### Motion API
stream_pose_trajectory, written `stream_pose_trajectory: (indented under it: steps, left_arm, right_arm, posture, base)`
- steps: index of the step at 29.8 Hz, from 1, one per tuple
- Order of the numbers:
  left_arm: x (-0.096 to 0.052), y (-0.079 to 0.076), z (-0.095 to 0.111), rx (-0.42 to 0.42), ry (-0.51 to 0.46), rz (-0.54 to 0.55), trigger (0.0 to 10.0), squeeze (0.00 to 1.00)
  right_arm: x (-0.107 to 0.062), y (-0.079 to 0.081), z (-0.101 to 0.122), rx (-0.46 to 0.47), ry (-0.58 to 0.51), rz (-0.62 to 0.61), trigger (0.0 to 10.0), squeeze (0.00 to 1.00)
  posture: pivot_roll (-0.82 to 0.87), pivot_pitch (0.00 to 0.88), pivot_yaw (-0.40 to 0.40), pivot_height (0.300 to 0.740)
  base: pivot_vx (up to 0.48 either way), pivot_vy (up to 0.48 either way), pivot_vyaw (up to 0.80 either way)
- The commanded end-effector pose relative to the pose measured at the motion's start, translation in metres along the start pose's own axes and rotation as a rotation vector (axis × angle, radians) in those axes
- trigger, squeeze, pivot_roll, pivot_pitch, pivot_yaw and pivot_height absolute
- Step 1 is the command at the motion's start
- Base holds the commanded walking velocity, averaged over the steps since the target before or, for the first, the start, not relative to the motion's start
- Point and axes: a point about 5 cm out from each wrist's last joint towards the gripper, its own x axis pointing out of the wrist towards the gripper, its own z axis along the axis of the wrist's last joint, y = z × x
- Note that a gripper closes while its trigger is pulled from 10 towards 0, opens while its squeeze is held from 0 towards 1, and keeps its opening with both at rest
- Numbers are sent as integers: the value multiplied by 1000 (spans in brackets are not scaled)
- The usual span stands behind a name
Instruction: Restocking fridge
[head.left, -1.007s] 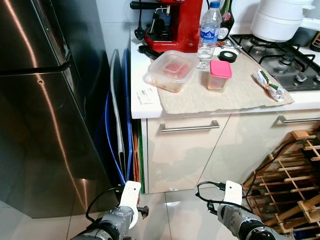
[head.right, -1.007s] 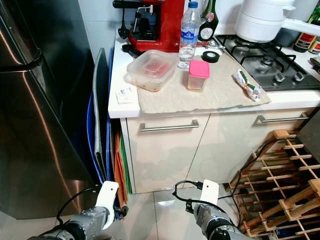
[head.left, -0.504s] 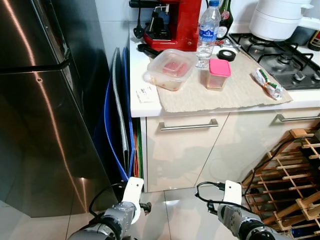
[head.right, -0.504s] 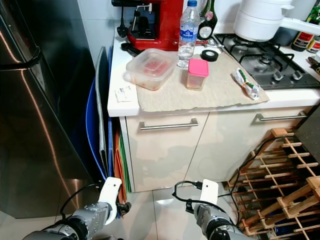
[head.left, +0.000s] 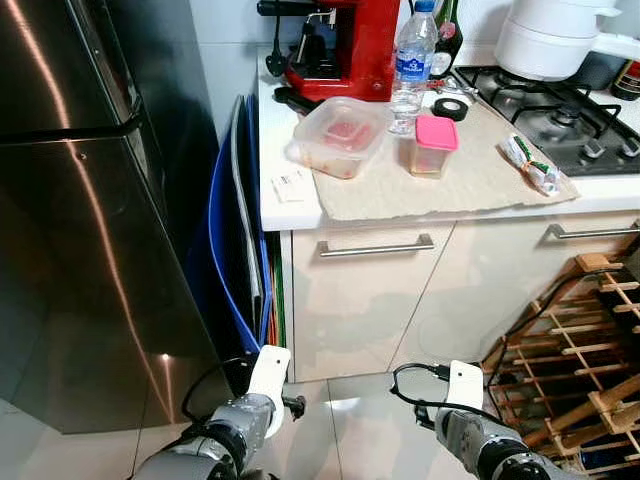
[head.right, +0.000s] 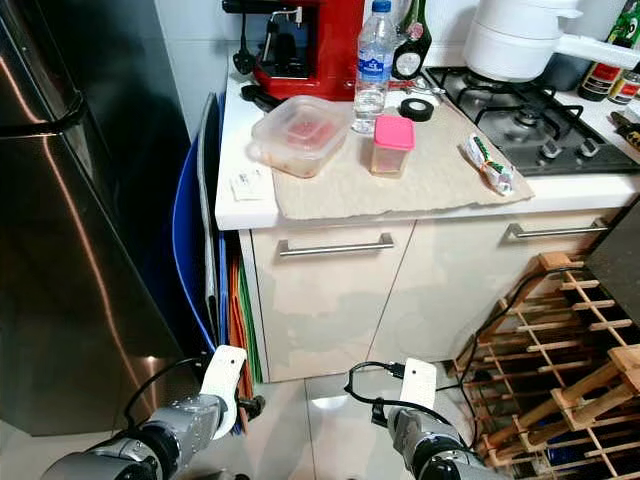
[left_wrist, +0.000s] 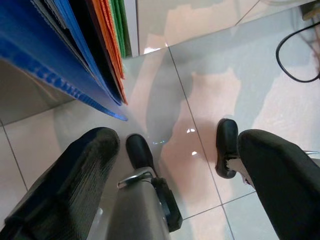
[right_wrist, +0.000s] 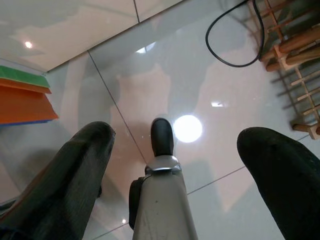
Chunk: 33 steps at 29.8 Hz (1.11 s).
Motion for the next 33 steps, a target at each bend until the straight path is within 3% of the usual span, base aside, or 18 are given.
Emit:
stream_pose_trajectory:
  steps: [1,33]
  left_arm:
    - [-3,8,30,15,-95,21,10000,0]
    - [-3,9,30,14,-96,22,10000,0]
  right_arm:
    - [0,-2,5,-20,-20,-5,10000,0]
    - [0,-4,6,-79,-29,0,10000,0]
  posture:
    - [70,0,-13,740]
    - [76,0,-19,740]
  base:
    - [0,0,0]
    - [0,0,0]
